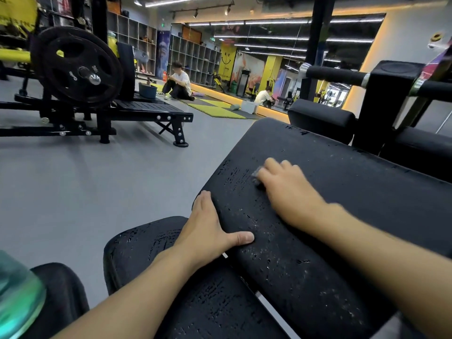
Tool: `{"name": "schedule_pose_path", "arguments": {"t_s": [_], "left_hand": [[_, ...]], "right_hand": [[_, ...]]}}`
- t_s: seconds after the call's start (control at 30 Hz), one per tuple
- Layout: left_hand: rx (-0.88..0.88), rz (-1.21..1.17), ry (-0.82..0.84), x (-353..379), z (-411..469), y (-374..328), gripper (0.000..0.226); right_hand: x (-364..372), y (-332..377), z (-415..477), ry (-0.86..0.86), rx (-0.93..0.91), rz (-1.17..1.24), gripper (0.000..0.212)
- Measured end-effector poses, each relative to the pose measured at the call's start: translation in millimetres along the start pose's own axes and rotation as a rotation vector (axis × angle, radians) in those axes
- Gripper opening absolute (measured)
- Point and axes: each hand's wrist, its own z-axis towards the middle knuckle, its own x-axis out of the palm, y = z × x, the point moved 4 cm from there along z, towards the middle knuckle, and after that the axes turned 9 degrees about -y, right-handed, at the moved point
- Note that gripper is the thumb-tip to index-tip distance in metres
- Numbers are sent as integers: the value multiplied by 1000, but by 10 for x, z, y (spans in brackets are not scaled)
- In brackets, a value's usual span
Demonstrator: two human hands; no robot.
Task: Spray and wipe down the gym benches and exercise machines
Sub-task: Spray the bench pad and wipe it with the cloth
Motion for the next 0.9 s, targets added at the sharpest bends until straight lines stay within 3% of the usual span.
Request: {"name": "schedule_pose_path", "arguments": {"t_s": [0.07, 0.13, 0.23, 0.3, 0.4, 0.47, 0.6, 0.67, 0.77, 0.83, 0.9], "left_hand": [[5, 19, 4, -2, -7, -22, 106], [0, 23, 20, 2, -6, -19, 107], [-14, 58, 68, 8, 1, -10, 126], [-18, 86, 88, 13, -12, -11, 135], [-10, 111, 79, 19, -23, -23, 134], [-13, 123, 81, 20, -25, -25, 132], [-18, 123, 87, 24, -32, -23, 128], [-10, 127, 71, 28, -23, -24, 127], [0, 155, 58, 34, -13, -26, 127], [-18, 147, 76, 34, -26, -26, 128], [-28, 133, 89, 32, -35, -26, 129]], "right_hand": [[20, 436, -240, 95, -163, 35, 38], [-7, 440, -314, 108, -302, 101, 40], [-145, -105, -84, -30, -100, 29, 24], [-151, -91, -158, -36, 55, 27, 20], [-107, 436, -489, 67, -174, 61, 40], [-222, 347, -530, 34, -277, 55, 39], [-377, -186, -379, -97, 51, -25, 30], [-299, 81, -516, -60, 18, -11, 34], [-289, 397, -761, 1, -238, -6, 41], [-345, 99, -661, -38, -170, -32, 42], [-409, -198, -550, -91, 50, -27, 38]]}}
